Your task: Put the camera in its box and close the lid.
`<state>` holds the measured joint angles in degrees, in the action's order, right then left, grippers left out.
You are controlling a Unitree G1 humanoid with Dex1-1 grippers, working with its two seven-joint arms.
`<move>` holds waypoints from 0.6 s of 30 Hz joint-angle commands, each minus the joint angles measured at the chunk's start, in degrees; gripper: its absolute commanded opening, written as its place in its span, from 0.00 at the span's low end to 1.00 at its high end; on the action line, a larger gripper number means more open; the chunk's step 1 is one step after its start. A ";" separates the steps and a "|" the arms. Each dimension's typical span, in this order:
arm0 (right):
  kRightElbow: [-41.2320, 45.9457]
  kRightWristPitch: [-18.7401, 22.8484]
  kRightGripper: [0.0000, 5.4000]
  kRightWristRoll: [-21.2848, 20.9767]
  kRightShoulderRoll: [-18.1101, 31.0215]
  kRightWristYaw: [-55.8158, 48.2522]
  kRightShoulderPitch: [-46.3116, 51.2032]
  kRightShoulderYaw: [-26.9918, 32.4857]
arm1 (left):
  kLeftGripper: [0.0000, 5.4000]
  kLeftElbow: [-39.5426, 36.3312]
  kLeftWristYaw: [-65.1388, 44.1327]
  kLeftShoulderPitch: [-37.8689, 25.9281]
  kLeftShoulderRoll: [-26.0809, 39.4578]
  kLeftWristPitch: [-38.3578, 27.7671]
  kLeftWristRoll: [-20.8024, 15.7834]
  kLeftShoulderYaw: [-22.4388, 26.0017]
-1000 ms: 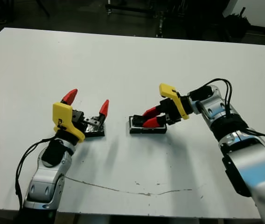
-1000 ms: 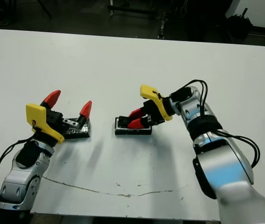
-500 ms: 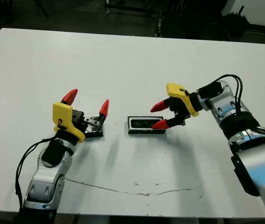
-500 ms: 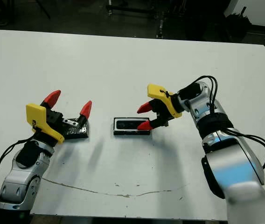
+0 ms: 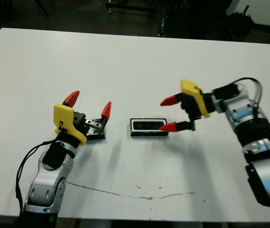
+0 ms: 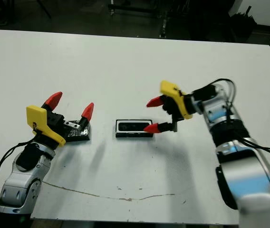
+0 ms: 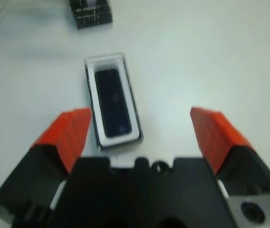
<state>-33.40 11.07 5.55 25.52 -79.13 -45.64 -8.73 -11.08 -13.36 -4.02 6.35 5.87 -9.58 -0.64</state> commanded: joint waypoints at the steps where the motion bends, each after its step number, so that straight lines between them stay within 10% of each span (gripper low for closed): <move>1: 15.64 8.61 1.00 4.24 2.44 9.22 9.78 6.90 | 1.00 0.13 -0.28 0.80 0.42 0.55 0.09 -0.02; 9: 46.41 14.39 0.92 9.40 -4.42 35.86 36.55 20.70 | 1.00 -0.03 -0.52 0.16 0.60 1.55 -0.26 0.21; 18: 59.55 4.17 0.68 10.98 -13.71 49.04 56.47 21.19 | 1.00 -0.53 -1.12 0.12 1.19 2.05 0.09 0.34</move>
<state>25.19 16.75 16.56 12.66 -31.62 9.03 12.46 -11.44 -14.41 -4.35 6.60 6.95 -9.80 -0.52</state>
